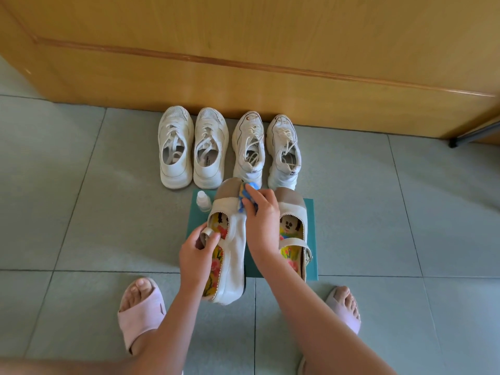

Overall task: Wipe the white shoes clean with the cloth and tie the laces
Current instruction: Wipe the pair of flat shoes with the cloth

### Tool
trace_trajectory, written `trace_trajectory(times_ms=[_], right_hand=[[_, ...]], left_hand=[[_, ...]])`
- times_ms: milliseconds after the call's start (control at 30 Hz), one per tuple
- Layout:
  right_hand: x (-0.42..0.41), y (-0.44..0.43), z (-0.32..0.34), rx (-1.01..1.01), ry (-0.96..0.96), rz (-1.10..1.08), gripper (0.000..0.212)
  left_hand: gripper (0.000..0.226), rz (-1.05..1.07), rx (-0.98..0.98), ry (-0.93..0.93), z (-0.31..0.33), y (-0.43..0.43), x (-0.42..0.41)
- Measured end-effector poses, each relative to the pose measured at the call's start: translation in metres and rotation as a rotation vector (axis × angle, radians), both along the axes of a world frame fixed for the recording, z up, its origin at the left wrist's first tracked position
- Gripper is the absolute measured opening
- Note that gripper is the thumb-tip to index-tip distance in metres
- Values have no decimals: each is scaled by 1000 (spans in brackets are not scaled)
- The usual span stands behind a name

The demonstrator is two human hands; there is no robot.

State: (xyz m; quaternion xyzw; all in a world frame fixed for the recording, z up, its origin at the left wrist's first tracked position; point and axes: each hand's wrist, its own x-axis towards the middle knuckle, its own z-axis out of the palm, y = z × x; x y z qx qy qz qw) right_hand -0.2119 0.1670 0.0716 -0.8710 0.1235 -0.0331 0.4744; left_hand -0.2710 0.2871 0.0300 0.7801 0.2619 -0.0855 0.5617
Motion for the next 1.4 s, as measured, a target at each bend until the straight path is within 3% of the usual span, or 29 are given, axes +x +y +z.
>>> trace_trajectory(times_ms=[167,333,500,600,700,833,900,1033,1233,1400], right_hand=[[-12,-6,-9,-100,-19,21,35],[-21,-4,-11,25,43,-2,30],[-19,-3,7,128,48,185,30],[-10,-10,15,154,17,243,29],[4,-13,16,73,-19,175,30],[14,-18,2,-213,17,361,30],[9,-25,-4,-221,60,311,30],[-4,-34,-5,1,196,25,15],[-16,-21,-5,-103,211,41,17],[-48,-9,-8,-2,288,75,19]], left_hand=[[27,-10,30,-29,6,-7,2],[24,-11,46,-69,9,-13,0],[23,6,37,-40,11,-13,1],[34,15,51,-13,11,-15,2],[40,45,61,-3,11,-19,2],[38,30,82,-13,10,-19,3],[36,27,95,-22,9,-20,3],[32,41,83,-43,7,-21,2],[29,42,43,-50,10,-19,2],[27,20,20,-61,10,-16,1]])
